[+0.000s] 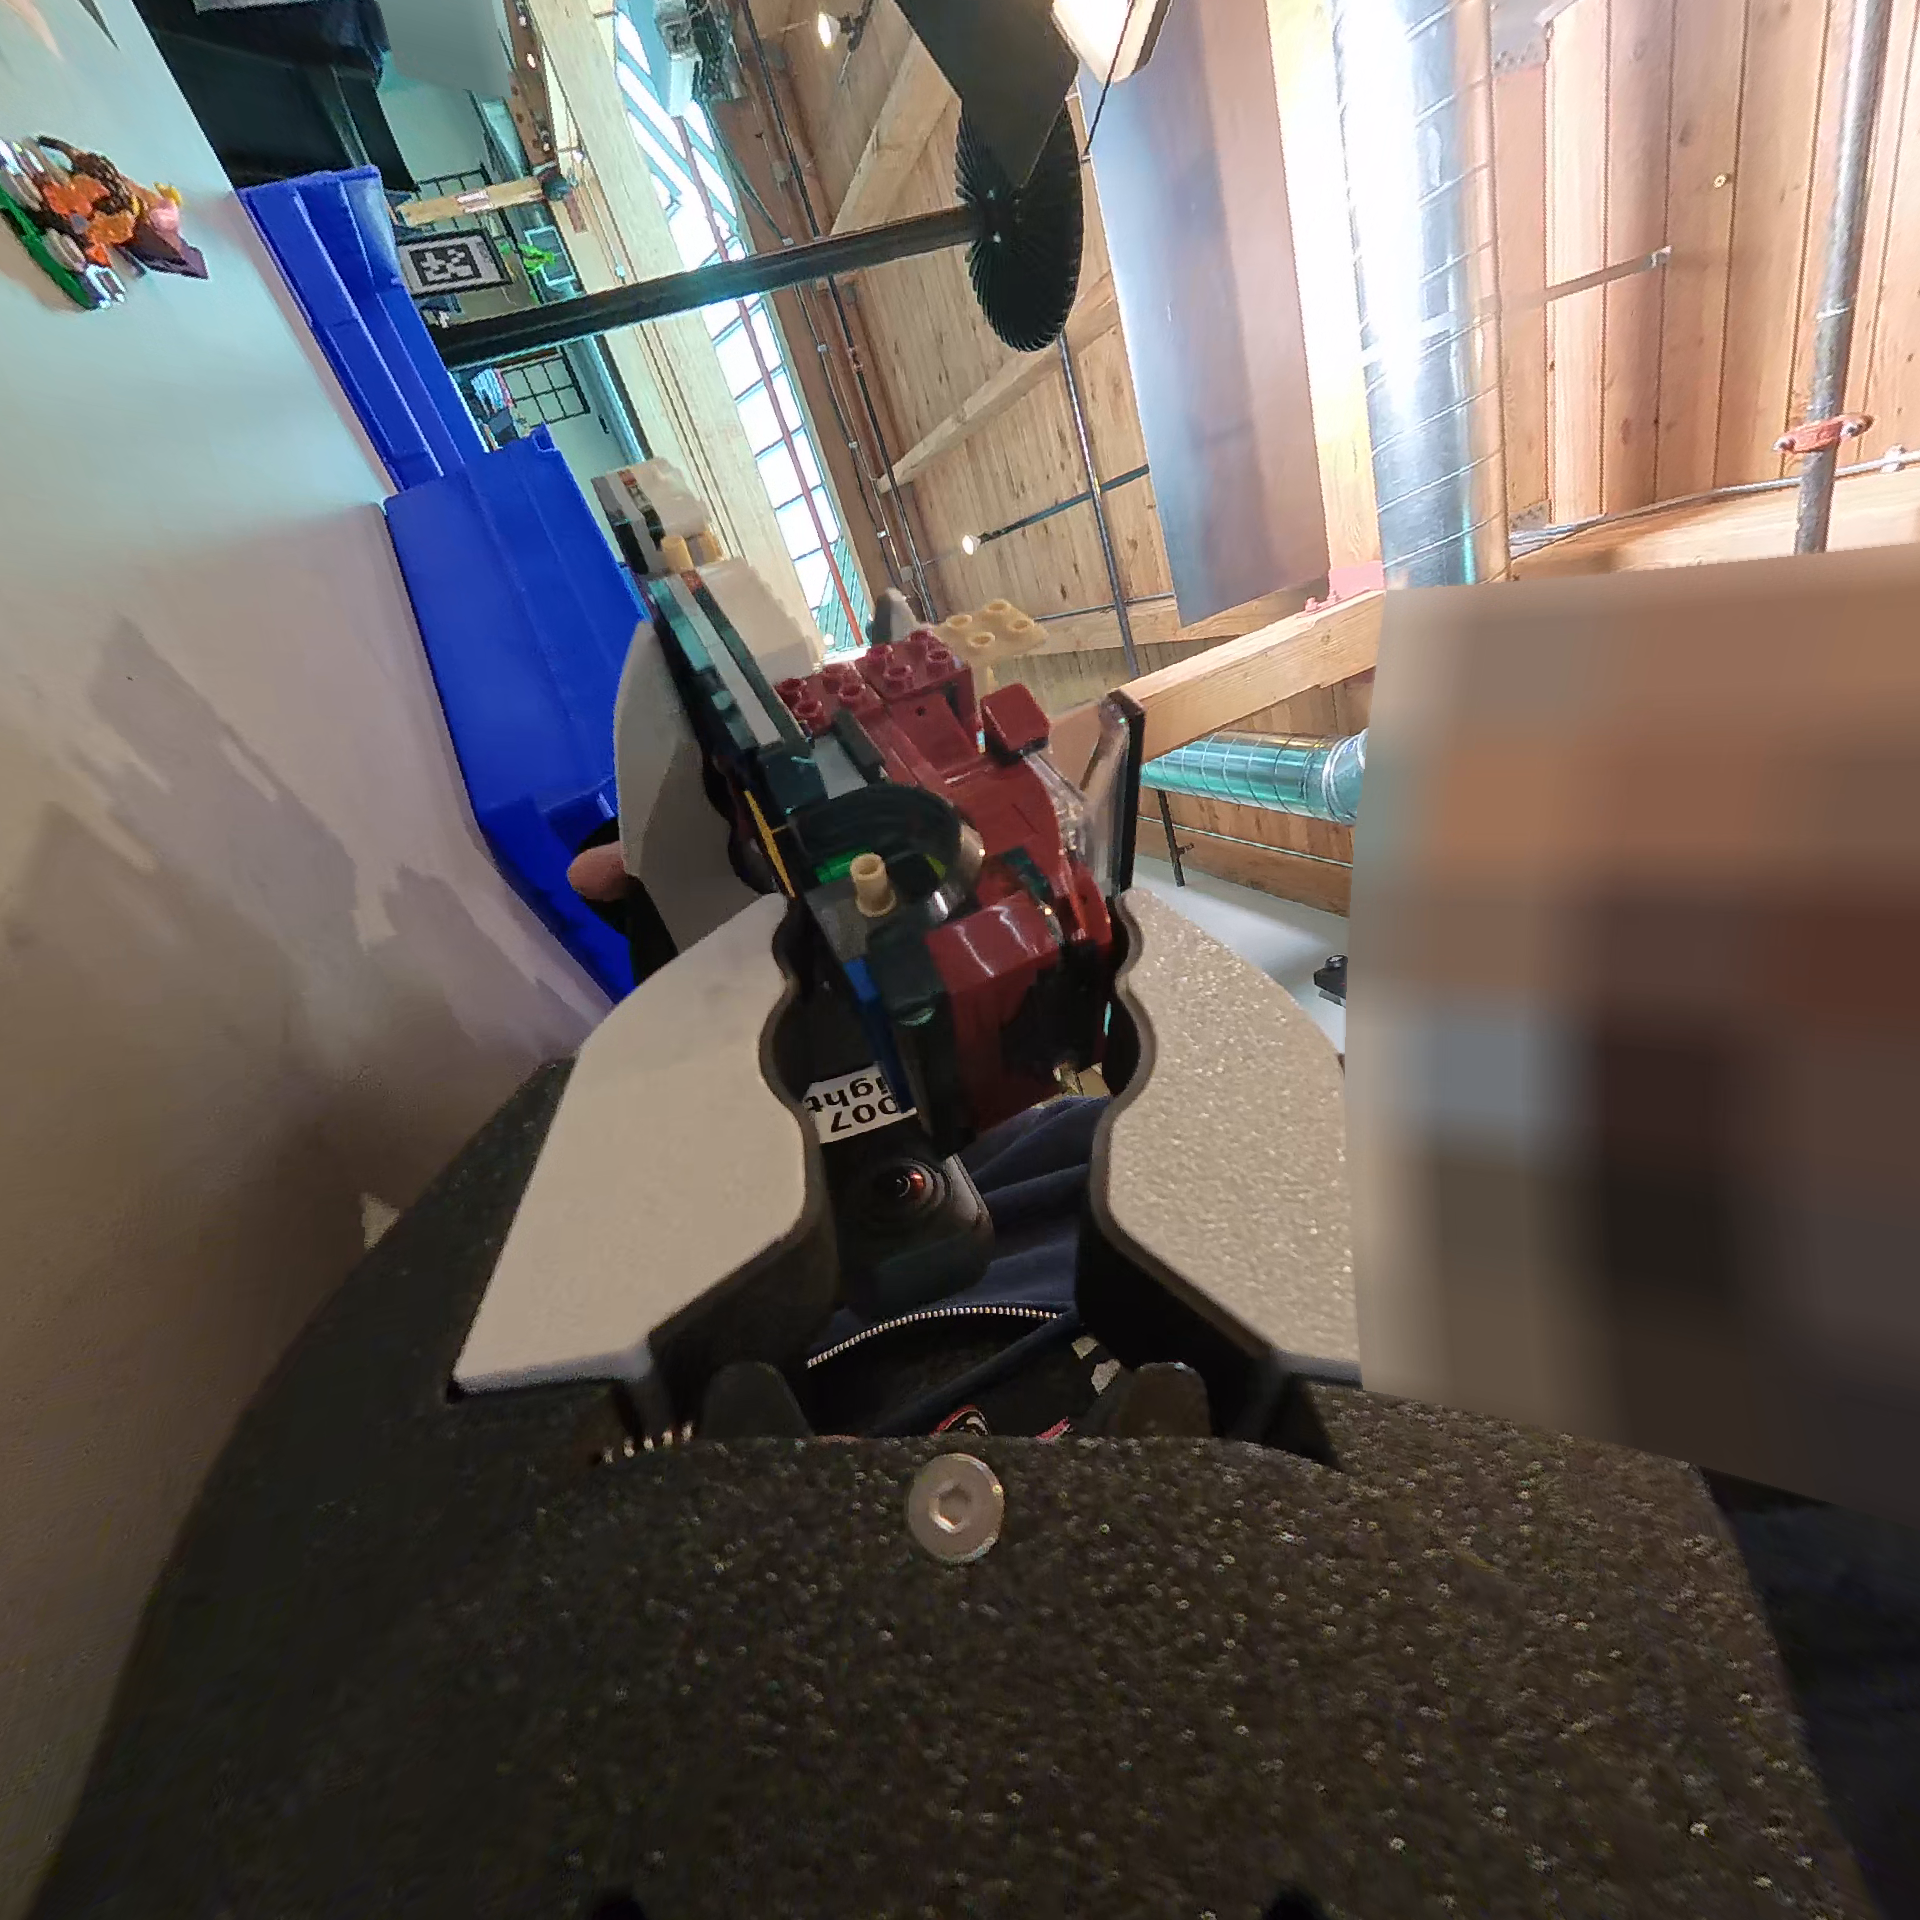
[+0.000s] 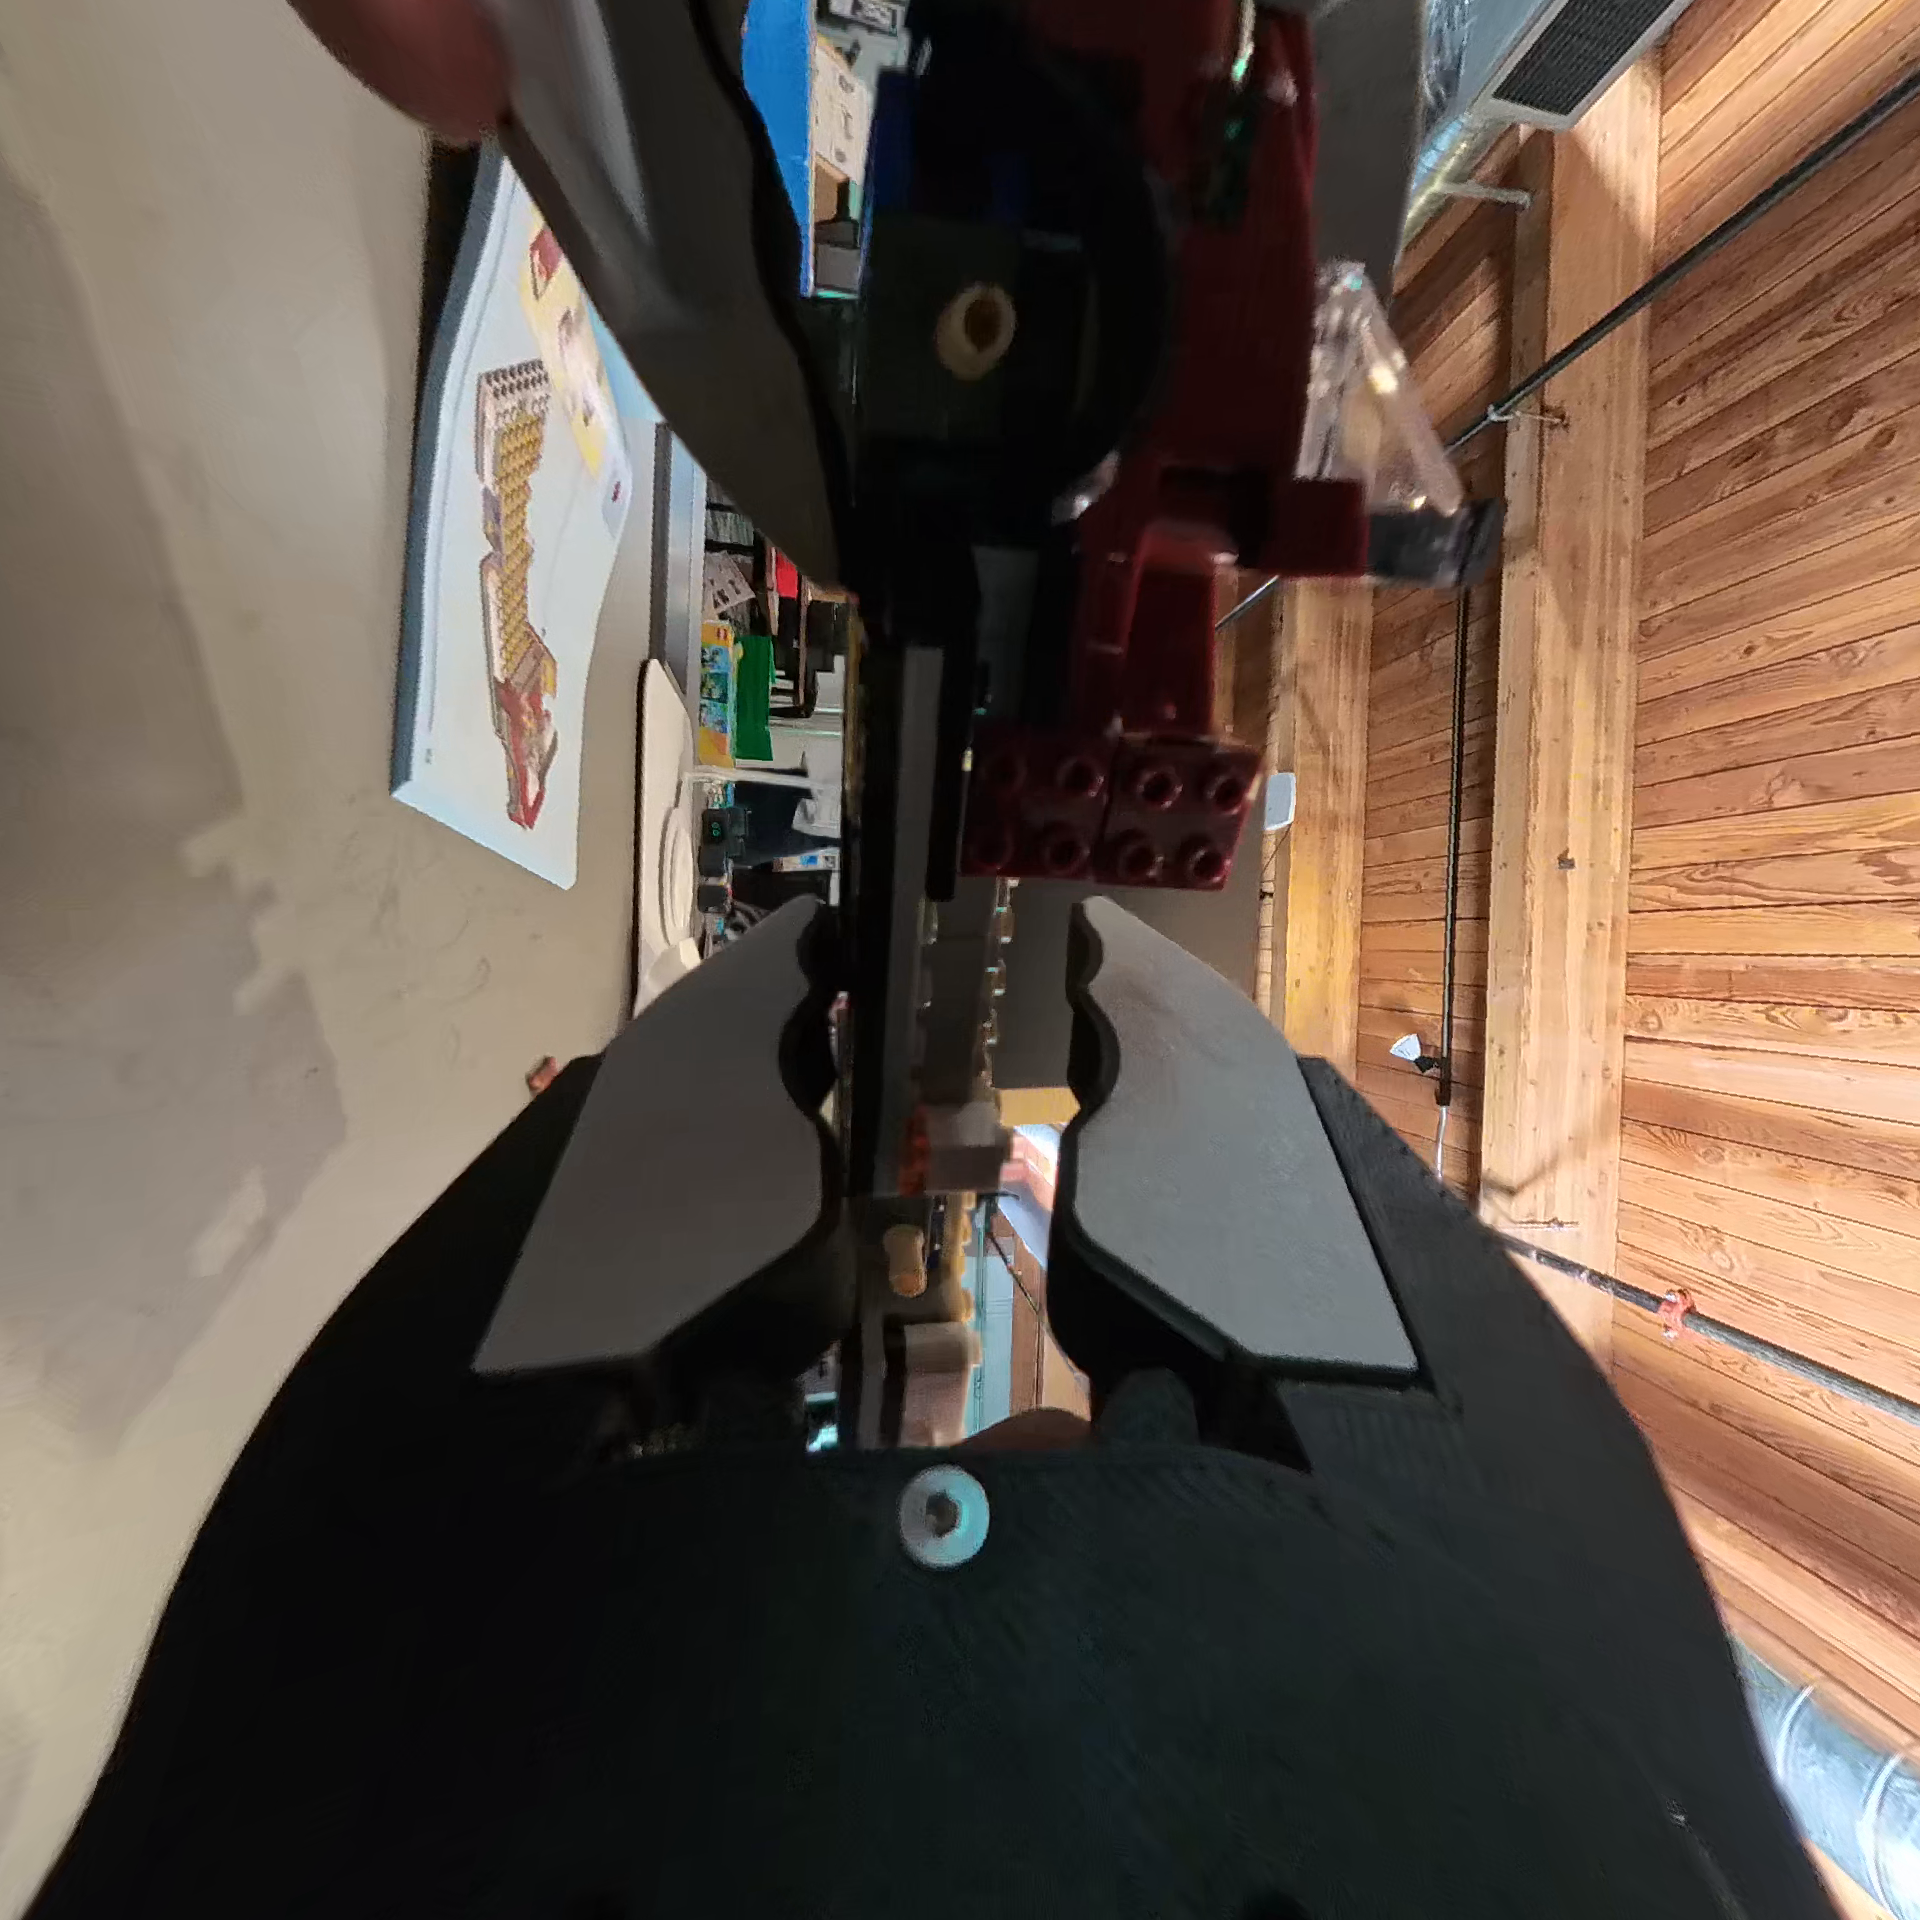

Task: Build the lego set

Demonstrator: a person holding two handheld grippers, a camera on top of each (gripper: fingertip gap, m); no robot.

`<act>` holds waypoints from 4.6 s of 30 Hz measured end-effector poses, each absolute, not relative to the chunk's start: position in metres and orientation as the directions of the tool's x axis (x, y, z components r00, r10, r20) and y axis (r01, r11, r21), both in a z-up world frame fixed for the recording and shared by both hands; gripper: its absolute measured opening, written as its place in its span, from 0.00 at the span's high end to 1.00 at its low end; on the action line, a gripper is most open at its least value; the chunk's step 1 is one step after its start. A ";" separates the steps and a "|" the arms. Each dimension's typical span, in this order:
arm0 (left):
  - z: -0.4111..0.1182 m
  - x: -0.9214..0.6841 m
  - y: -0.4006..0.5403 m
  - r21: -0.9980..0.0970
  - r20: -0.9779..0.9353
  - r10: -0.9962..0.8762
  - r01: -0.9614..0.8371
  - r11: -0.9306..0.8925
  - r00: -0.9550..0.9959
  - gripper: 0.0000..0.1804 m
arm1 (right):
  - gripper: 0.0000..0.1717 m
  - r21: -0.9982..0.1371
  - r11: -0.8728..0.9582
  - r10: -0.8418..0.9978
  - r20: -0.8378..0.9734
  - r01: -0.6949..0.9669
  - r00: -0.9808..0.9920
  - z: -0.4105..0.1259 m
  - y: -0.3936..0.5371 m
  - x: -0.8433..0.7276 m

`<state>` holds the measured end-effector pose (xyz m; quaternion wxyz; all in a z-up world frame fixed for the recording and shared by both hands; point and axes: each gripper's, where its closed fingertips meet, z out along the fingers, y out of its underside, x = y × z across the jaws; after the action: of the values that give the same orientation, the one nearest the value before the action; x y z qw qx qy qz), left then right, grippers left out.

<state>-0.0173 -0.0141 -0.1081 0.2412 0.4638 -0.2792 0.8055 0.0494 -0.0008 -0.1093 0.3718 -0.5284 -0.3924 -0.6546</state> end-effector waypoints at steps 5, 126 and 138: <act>-0.106 -0.015 -0.015 -0.239 0.881 0.120 -0.648 -0.723 -0.458 0.70 | 0.83 0.118 -0.428 -0.081 0.982 0.896 -0.168 -0.112 -0.001 0.052; -0.111 -0.036 -0.070 -0.829 -0.083 -0.829 -0.424 0.365 -0.553 0.98 | 0.86 -0.060 -0.507 0.034 0.995 0.860 0.089 -0.160 -0.025 0.086; -0.101 0.021 -0.059 -0.594 0.058 -0.757 -0.632 0.498 -0.650 0.98 | 0.86 -0.019 -0.502 0.036 0.998 0.865 0.044 -0.155 -0.023 0.080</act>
<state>0.0205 -0.0594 -0.1012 -0.1058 0.4046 -0.8588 0.2959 0.0802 -0.0234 -0.1547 0.3494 -0.6322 -0.3564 -0.5926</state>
